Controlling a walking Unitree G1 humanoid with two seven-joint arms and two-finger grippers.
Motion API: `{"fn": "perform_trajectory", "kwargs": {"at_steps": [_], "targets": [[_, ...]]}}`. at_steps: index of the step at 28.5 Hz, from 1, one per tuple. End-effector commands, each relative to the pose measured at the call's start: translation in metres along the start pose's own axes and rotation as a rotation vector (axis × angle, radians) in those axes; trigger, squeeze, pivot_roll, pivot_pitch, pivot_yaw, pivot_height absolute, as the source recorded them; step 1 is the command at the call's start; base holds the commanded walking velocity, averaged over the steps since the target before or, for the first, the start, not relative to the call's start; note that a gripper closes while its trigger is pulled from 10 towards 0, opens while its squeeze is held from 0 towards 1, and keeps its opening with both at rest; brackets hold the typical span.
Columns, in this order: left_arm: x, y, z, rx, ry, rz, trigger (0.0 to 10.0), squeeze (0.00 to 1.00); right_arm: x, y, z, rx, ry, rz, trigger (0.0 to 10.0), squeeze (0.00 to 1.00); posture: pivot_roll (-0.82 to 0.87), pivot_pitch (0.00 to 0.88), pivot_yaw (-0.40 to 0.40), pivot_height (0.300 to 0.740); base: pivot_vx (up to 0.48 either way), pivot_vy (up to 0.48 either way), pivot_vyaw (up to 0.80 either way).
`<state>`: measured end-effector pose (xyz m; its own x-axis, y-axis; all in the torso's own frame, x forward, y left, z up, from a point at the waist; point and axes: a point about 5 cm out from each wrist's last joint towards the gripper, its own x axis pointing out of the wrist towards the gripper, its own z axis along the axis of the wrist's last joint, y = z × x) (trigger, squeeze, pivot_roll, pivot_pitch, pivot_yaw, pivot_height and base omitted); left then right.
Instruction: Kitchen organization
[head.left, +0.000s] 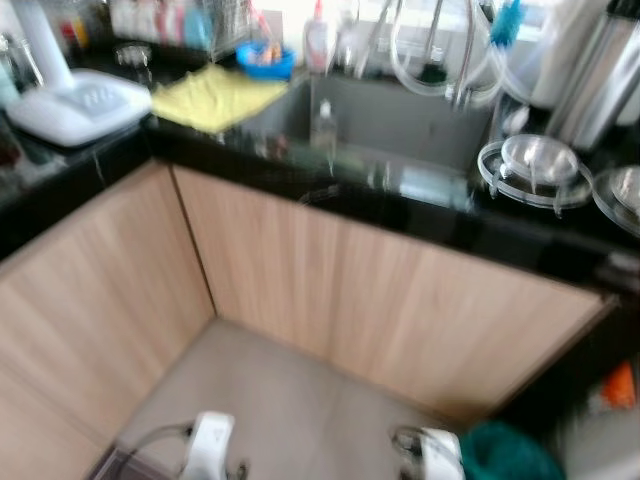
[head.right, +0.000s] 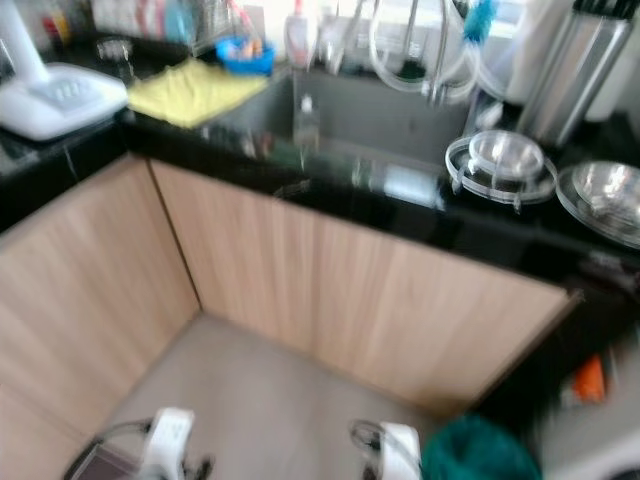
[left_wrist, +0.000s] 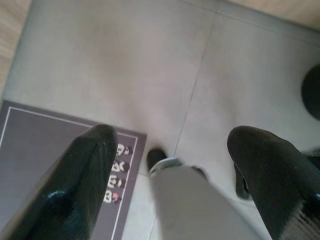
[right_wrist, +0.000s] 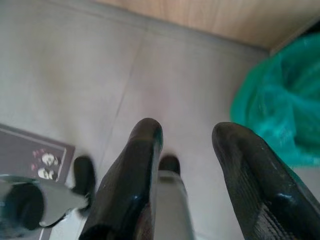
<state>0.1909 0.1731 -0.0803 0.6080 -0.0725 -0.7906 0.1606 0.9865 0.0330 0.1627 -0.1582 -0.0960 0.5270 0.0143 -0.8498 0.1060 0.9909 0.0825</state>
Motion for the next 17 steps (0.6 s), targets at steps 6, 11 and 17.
{"fn": "perform_trajectory", "kwargs": {"at_steps": [6, 11, 17], "targets": [[-0.0031, 0.0099, -0.0092, 0.020, 0.035, 0.026, 10.0, 0.00, 0.0006, 0.0108, -0.0002, 0.006, -0.002, 0.026, 10.0, 0.00, 0.11, 0.009, -0.060, 0.740, 0.279, 0.000, 0.00], [-0.0034, 0.0107, -0.0096, 0.028, 0.036, 0.025, 10.0, 0.00, 0.0006, 0.0110, 0.0001, 0.006, -0.008, 0.026, 10.0, 0.00, 0.11, 0.000, -0.056, 0.740, 0.277, 0.000, 0.00], [-0.0033, 0.0123, -0.0080, 0.035, 0.033, 0.024, 10.0, 0.00, 0.0004, 0.0106, -0.0008, 0.000, -0.005, 0.024, 10.0, 0.00, 0.11, 0.000, -0.059, 0.740, 0.278, 0.000, 0.00]]}}
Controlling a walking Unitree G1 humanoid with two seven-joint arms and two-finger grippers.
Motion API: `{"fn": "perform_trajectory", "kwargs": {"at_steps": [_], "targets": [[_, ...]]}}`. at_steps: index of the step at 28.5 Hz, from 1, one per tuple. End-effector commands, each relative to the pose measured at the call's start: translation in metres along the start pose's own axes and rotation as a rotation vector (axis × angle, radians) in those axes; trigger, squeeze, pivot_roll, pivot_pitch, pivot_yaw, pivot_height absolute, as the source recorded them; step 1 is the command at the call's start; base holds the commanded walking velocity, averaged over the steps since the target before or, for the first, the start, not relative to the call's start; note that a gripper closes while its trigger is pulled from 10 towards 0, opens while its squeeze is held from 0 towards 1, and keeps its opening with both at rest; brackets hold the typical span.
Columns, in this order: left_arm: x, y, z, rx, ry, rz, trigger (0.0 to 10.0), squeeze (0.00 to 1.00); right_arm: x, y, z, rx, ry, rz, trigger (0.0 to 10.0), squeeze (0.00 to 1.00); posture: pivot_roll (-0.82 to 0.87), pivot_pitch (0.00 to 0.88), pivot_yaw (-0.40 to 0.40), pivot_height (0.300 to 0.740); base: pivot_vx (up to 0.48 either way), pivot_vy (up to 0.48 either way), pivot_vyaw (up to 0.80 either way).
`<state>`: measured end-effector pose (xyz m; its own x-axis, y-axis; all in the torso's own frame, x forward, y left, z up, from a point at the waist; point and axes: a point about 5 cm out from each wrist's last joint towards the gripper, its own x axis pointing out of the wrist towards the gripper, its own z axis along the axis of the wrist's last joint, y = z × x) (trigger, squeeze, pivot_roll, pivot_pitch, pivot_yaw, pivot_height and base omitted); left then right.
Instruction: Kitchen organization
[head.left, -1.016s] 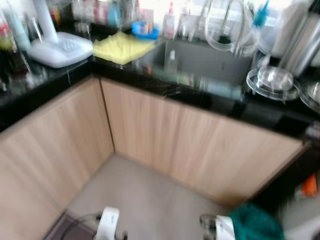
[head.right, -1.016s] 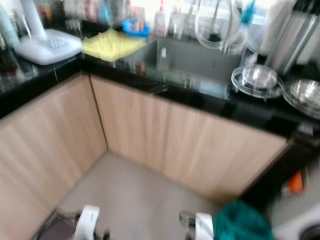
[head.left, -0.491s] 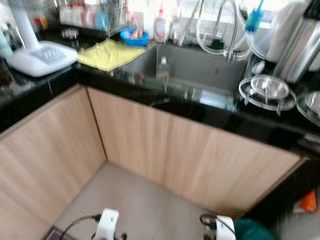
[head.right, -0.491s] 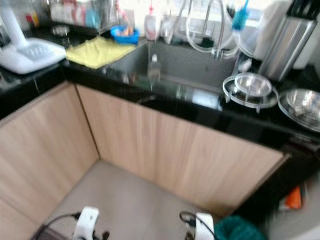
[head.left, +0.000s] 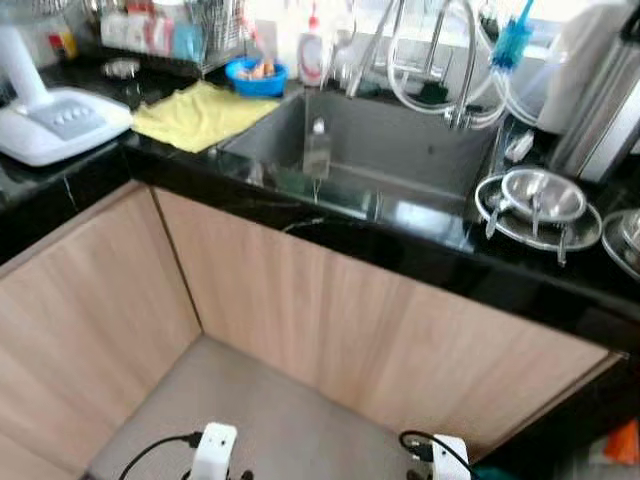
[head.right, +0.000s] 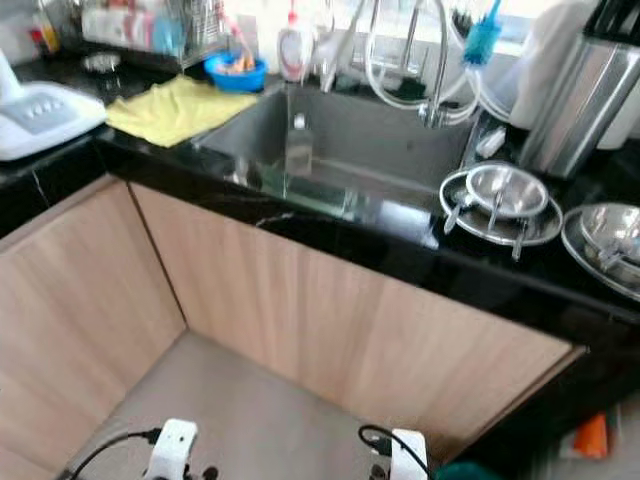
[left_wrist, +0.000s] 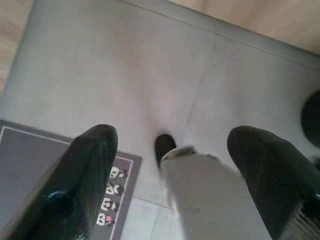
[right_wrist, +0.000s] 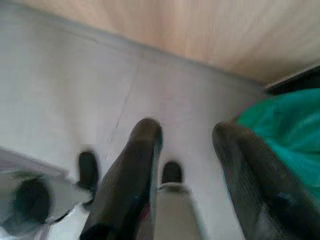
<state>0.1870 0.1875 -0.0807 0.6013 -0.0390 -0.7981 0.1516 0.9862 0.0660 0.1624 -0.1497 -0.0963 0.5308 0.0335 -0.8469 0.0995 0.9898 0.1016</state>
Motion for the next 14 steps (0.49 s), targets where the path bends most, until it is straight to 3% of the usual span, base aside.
{"fn": "perform_trajectory", "kwargs": {"at_steps": [1, 14], "targets": [[-0.0001, -0.0011, -0.0022, 0.023, 0.017, -0.007, 10.0, 0.00, 0.0002, 0.0020, 0.0005, -0.005, -0.002, 0.003, 10.0, 0.00, 0.11, 0.000, -0.058, 0.740, 0.277, 0.000, 0.00], [0.0000, -0.0005, -0.0012, 0.035, 0.013, -0.007, 10.0, 0.00, -0.0001, 0.0016, -0.0013, -0.009, 0.005, 0.005, 10.0, 0.00, 0.11, 0.000, -0.059, 0.740, 0.255, 0.000, 0.00]]}}
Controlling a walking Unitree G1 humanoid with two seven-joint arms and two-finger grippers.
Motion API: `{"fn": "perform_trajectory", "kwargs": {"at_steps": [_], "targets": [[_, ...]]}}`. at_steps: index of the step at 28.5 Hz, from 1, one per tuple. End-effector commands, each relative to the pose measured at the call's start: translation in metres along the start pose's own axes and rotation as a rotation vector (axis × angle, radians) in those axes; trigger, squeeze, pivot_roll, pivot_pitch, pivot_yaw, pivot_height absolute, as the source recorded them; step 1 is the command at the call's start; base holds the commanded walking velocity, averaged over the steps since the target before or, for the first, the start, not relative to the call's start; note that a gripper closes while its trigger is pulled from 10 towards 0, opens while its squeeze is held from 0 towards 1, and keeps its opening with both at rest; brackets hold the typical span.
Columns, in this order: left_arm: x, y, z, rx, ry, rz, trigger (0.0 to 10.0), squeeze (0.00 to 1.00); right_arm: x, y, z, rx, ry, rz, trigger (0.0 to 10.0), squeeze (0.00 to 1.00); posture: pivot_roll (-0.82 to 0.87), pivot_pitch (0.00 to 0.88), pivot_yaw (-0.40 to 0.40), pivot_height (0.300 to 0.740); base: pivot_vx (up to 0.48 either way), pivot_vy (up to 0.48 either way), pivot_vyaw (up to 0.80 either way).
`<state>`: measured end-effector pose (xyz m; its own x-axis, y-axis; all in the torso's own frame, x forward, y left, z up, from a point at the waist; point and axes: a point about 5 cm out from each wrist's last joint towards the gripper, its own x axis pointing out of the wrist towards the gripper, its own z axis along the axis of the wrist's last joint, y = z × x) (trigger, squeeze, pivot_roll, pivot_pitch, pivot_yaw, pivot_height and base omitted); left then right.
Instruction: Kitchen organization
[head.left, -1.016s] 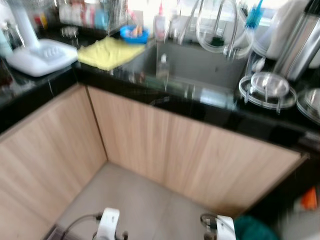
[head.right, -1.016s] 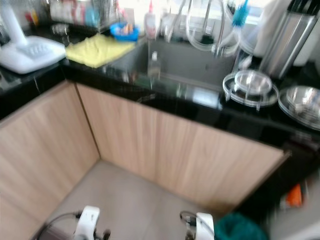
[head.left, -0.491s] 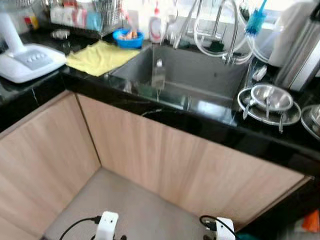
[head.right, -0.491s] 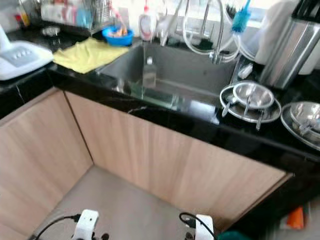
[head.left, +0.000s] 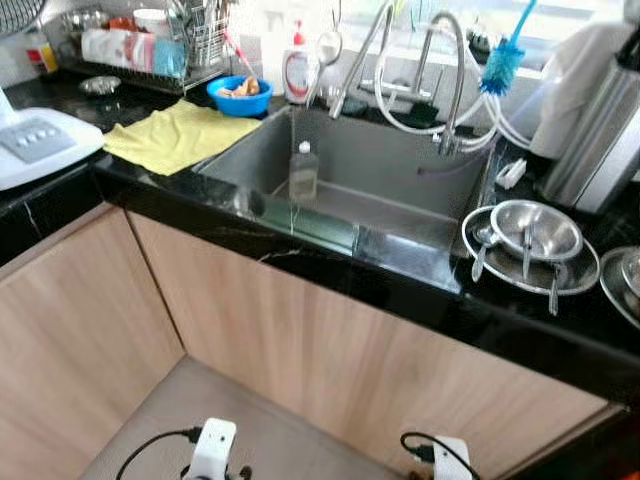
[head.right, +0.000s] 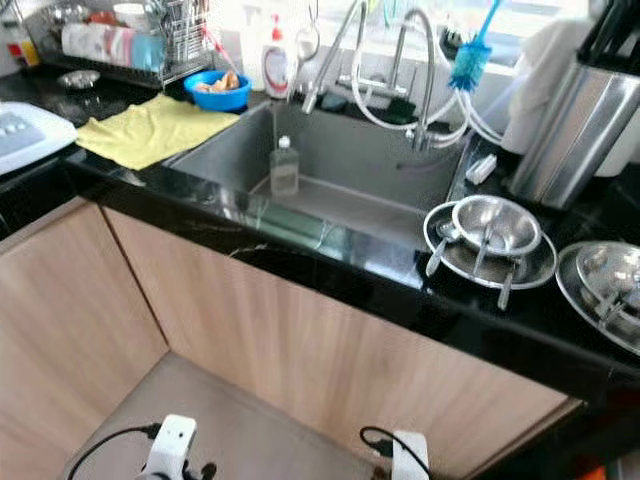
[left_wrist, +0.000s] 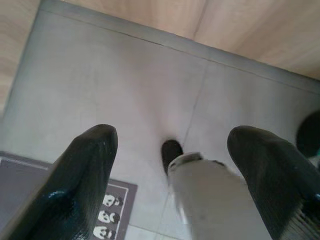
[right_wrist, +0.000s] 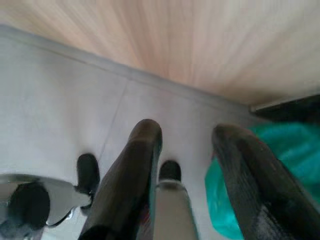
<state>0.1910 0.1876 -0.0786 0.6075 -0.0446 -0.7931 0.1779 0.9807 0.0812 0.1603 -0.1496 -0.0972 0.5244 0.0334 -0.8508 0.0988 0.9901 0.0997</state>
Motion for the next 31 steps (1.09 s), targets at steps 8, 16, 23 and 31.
{"fn": "perform_trajectory", "kwargs": {"at_steps": [8, 16, 23, 31], "targets": [[-0.0004, -0.0005, -0.0020, -0.010, 0.004, -0.005, 10.0, 0.00, 0.0005, 0.0021, 0.0013, -0.012, 0.004, 0.012, 10.0, 0.00, 0.10, 0.000, -0.057, 0.740, 0.000, 0.000, -0.45], [-0.0004, 0.0004, -0.0014, -0.014, 0.004, -0.008, 10.0, 0.00, 0.0007, 0.0030, 0.0016, -0.013, 0.010, 0.014, 10.0, 0.00, 0.11, 0.006, -0.056, 0.740, 0.000, 0.000, -0.69], [-0.0006, 0.0014, -0.0014, -0.016, 0.000, -0.008, 10.0, 0.00, 0.0008, 0.0036, 0.0015, -0.011, 0.013, 0.016, 10.0, 0.00, 0.11, 0.007, -0.052, 0.740, 0.000, 0.000, -0.69], [-0.0004, 0.0028, 0.0004, -0.015, -0.005, -0.003, 10.0, 0.00, 0.0009, 0.0046, 0.0018, -0.011, 0.014, 0.020, 10.0, 0.00, 0.11, 0.010, -0.048, 0.740, 0.000, 0.000, -0.69]]}}
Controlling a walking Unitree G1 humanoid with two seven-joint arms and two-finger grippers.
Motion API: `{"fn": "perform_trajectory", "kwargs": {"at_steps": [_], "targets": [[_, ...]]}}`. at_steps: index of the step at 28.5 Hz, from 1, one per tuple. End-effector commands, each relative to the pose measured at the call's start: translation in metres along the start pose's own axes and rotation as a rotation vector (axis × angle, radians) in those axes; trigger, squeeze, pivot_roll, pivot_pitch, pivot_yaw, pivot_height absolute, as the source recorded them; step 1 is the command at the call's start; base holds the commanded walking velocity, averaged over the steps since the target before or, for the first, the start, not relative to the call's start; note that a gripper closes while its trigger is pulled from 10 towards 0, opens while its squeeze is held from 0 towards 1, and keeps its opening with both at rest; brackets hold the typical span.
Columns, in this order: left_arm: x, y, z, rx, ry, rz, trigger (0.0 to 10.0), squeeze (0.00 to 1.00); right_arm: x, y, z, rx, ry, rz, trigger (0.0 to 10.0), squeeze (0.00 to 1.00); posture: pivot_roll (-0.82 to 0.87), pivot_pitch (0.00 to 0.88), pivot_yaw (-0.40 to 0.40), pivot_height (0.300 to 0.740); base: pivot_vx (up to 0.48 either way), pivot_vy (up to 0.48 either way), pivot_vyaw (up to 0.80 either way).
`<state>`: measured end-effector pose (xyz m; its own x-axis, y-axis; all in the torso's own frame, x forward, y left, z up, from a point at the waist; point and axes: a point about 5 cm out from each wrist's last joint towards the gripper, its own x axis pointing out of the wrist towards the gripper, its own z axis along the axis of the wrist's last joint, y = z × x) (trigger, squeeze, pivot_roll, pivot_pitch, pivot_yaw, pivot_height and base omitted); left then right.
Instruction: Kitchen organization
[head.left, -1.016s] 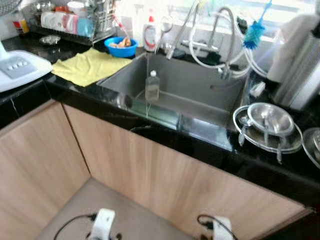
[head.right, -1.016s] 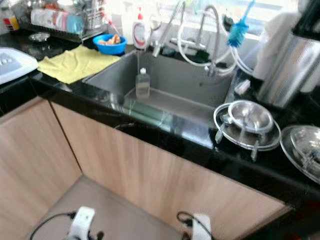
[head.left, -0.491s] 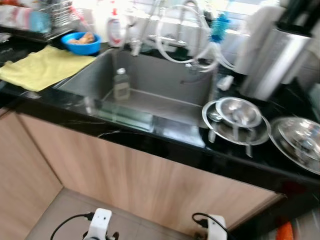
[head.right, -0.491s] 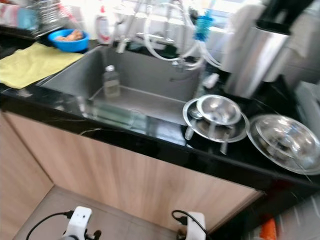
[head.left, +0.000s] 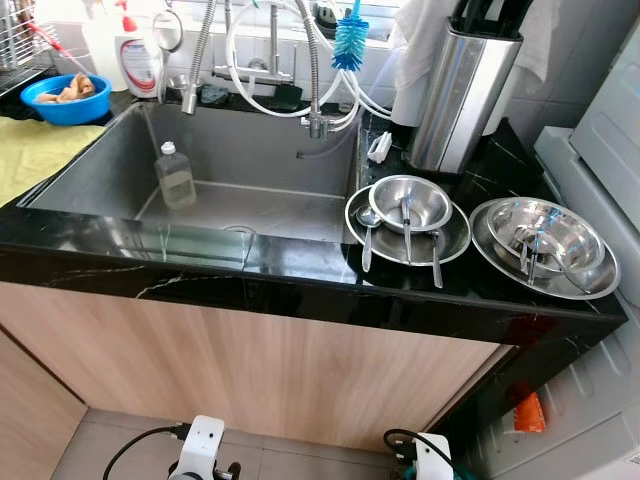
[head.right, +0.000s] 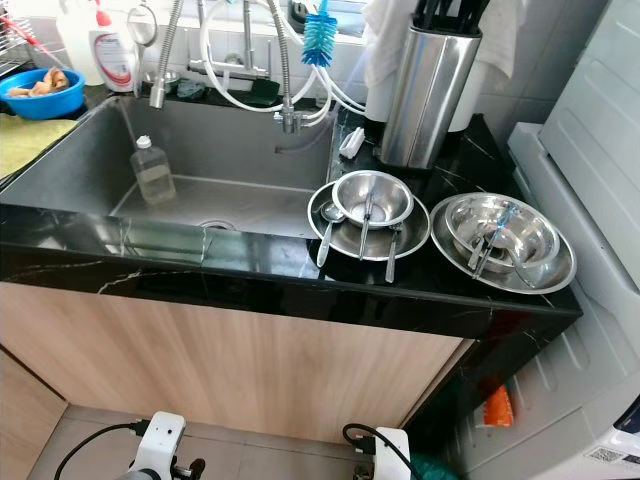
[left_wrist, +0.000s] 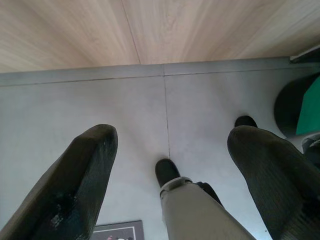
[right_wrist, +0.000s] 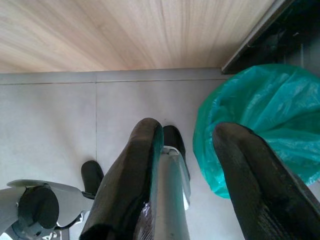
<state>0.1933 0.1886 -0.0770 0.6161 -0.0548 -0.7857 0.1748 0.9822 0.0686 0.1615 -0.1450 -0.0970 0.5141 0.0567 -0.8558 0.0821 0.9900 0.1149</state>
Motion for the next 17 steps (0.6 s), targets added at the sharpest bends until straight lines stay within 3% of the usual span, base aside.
{"fn": "perform_trajectory", "kwargs": {"at_steps": [1, 17], "targets": [[-0.0004, 0.0014, -0.0018, -0.004, 0.007, 0.005, 10.0, 0.00, 0.0003, 0.0000, 0.0014, -0.005, 0.000, -0.001, 10.0, 0.00, 0.11, 0.010, -0.047, 0.740, 0.000, 0.000, -0.69], [0.0001, 0.0004, -0.0002, 0.019, 0.009, -0.005, 10.0, 0.00, 0.0004, 0.0000, 0.0025, -0.006, -0.002, -0.003, 10.0, 0.00, 0.11, 0.024, -0.044, 0.740, 0.000, 0.054, -0.69]]}}
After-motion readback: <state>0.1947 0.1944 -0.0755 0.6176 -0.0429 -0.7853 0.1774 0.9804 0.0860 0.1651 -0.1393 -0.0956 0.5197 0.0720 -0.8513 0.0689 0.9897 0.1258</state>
